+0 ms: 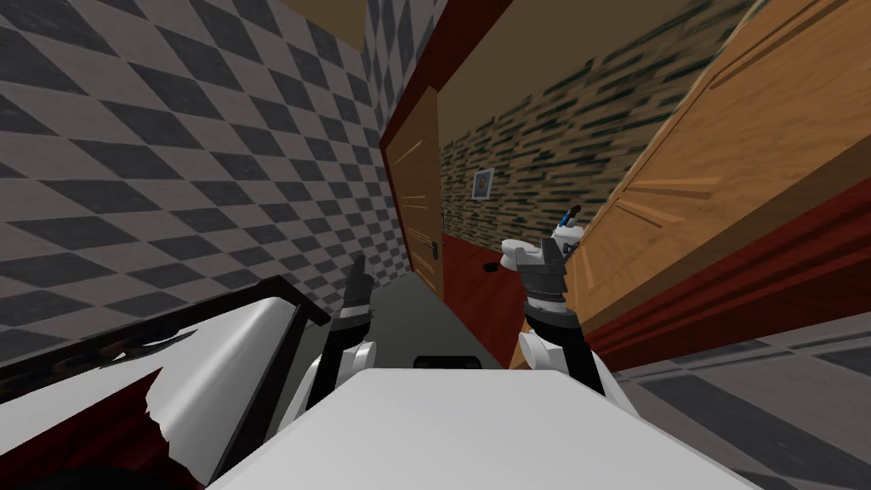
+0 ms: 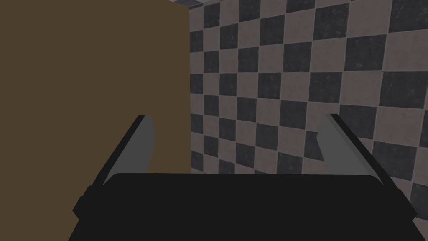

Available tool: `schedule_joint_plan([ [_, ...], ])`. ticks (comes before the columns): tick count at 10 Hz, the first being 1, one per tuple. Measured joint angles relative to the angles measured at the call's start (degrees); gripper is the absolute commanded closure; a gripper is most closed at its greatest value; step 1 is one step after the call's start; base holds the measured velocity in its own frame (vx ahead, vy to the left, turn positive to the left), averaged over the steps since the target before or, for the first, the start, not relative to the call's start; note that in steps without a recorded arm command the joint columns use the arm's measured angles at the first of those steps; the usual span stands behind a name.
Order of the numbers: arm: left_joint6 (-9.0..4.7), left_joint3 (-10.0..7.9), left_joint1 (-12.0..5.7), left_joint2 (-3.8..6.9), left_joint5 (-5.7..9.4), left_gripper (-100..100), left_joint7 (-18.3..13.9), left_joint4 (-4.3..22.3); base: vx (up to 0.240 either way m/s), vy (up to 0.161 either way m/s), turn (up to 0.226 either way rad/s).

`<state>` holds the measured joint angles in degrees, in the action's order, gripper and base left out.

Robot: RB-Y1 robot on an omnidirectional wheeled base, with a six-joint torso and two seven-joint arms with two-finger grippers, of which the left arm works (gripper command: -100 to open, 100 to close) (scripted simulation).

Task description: Push the door open

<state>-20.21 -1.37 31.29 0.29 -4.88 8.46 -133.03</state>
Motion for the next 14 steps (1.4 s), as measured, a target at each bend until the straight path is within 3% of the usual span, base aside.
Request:
schedule_joint_plan([
  [1,-6.2,-0.49,-0.5,0.12,0.74,-100,0.26,2.55,0.059,0.075,-0.05],
  [4,-1.15,0.81,-0.88,0.42,0.12,-100,-0.34,1.73,0.041,0.034,-0.034],
  [5,-0.39,1.19,-1.75,0.69,0.21,-100,-0.54,3.22,0.124,0.105,-0.157],
  [8,0.43,3.09,-3.65,1.52,0.52,-100,-1.44,6.61,0.088,0.118,-0.079],
  [14,1.12,6.77,-9.61,3.35,1.57,-100,-3.99,16.72,0.121,0.142,-0.133],
])
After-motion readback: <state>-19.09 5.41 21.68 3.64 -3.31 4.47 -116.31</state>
